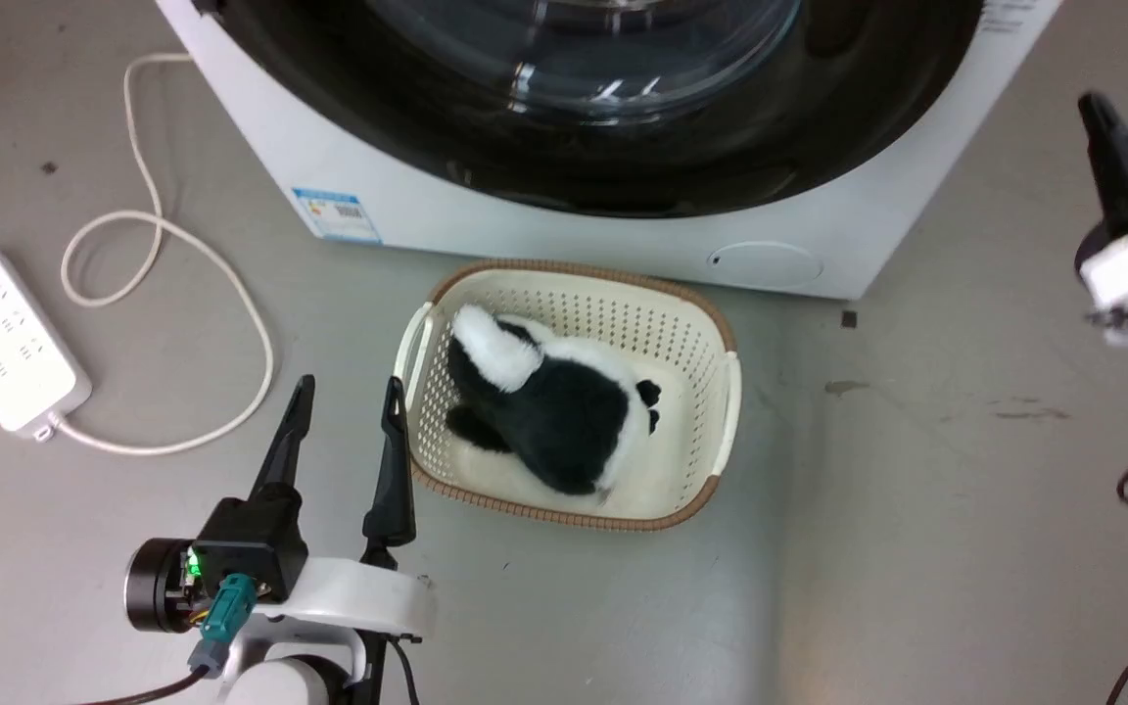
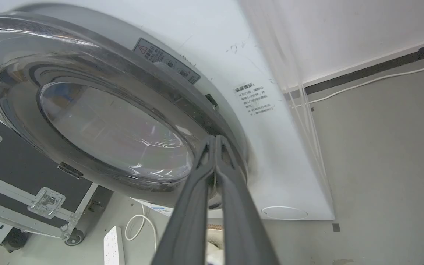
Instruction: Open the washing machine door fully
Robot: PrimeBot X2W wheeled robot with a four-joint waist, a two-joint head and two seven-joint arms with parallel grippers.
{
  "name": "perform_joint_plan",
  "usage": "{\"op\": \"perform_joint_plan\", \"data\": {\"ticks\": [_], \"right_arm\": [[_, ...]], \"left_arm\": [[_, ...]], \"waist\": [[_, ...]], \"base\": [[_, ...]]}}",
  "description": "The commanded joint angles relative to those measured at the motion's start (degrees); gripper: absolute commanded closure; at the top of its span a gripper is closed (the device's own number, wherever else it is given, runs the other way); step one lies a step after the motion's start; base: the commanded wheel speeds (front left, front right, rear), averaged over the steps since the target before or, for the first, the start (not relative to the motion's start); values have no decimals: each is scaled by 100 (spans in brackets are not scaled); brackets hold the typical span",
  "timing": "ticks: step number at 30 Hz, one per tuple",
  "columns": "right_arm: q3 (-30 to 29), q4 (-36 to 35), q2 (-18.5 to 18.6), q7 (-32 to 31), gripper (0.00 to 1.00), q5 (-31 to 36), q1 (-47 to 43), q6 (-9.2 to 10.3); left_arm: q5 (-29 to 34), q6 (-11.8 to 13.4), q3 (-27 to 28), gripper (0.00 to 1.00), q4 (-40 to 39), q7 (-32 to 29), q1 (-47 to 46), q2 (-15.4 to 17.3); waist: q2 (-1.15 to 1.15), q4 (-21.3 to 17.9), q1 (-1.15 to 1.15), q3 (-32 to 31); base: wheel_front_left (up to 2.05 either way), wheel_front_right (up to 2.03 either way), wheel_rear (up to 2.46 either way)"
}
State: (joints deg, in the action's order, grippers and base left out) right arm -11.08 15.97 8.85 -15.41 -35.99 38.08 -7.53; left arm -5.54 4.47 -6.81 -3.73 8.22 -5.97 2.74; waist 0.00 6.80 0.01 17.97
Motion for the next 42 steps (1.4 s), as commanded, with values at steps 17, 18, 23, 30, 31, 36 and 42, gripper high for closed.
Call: {"op": "perform_joint_plan", "data": {"ticks": [17, 18, 23, 30, 31, 36, 42], "right_arm": [[-1015, 2131, 245, -1573, 100, -758, 2455, 2], [-1046, 2235, 254, -1666, 100, -774, 2575, 2], [-1211, 2592, 278, -1957, 100, -855, 3082, 3], [-1450, 2964, 325, -2294, 100, -977, 3598, 3], [-1482, 3023, 328, -2370, 100, -997, 3660, 3], [-1635, 3257, 329, -2764, 100, -1111, 3794, 3], [-1792, 3319, 218, -3202, 100, -1291, 3613, 4]], "left_arm": [[-155, 163, -247, 0, -141, 268, -239, 10], [-162, 171, -260, 0, -147, 280, -244, 10], [-202, 210, -337, 0, -165, 340, -281, 10], [-280, 286, -455, 0, -211, 424, -364, 11], [-289, 298, -469, 0, -218, 436, -374, 11], [-341, 349, -511, 0, -223, 495, -416, 12], [-354, 363, -479, 0, -215, 567, -440, 13]], "waist": [[0, 331, -1, 595], [0, 346, -1, 625], [0, 422, -1, 757], [0, 533, -1, 929], [0, 547, -1, 953], [0, 599, -1, 992], [0, 565, -1, 876]], "base": [[0, 0, 0], [0, 0, 0], [0, 0, 0], [0, 0, 0], [0, 0, 0], [0, 0, 0], [0, 0, 0]]}}
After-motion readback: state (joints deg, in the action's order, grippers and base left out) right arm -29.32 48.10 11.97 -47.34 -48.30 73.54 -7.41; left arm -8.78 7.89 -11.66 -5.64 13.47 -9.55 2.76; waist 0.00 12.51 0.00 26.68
